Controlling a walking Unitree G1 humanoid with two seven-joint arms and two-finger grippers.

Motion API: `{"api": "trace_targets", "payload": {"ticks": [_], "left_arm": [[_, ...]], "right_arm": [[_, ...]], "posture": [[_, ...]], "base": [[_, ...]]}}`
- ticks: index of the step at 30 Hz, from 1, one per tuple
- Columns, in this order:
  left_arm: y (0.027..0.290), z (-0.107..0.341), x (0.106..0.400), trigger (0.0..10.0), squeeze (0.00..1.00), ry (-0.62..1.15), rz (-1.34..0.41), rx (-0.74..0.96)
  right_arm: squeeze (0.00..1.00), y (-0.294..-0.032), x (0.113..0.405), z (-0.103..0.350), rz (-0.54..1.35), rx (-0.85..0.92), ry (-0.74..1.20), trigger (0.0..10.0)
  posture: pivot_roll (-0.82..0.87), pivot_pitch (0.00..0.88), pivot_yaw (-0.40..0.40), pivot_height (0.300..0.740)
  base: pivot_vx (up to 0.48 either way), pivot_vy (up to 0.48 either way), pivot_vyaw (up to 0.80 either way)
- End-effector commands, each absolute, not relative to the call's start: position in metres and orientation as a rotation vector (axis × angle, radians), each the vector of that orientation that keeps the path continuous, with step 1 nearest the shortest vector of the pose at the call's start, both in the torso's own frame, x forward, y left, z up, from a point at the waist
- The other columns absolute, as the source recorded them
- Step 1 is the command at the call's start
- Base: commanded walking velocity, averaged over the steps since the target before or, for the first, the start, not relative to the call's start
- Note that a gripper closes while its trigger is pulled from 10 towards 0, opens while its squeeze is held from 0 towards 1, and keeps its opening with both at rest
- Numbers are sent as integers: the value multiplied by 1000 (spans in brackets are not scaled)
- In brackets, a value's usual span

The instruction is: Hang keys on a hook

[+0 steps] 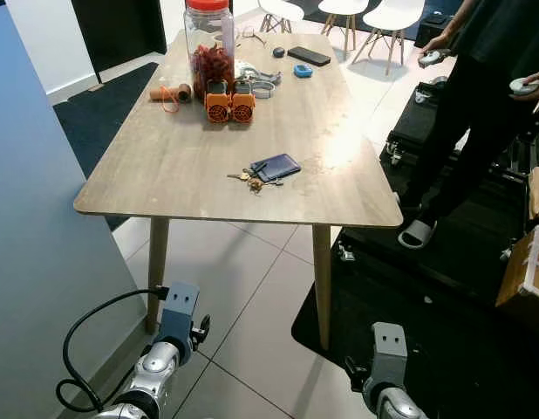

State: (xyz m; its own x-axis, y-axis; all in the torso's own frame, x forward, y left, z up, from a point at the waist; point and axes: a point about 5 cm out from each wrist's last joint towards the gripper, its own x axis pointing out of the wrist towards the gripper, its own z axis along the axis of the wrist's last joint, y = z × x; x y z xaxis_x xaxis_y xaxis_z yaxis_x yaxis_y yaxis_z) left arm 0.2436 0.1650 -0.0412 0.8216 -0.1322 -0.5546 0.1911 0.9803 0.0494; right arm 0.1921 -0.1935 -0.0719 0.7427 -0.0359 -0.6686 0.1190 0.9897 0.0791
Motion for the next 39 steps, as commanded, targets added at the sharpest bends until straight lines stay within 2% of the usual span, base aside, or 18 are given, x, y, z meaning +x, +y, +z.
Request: {"api": "trace_targets", "payload": {"ticks": [1, 15, 25, 39], "left_arm": [[168, -41, 244, 10000, 0, 590, -165, 110], [169, -43, 242, 10000, 0, 607, -142, 98], [168, -44, 241, 10000, 0, 613, -136, 84], [170, -44, 239, 10000, 0, 596, -136, 83]], "right_arm": [[0, -193, 192, -72, -91, 126, 735, 10000], [0, -193, 191, -73, -89, 124, 737, 10000], [0, -195, 190, -73, -84, 115, 737, 10000], [0, -196, 191, -73, -60, 90, 743, 10000]], "posture": [[51, 9, -18, 740], [45, 3, -19, 740], [39, 0, -21, 740], [41, 0, -30, 740]], "base": [[0, 0, 0], [0, 0, 0], [0, 447, 0], [0, 0, 0]]}}
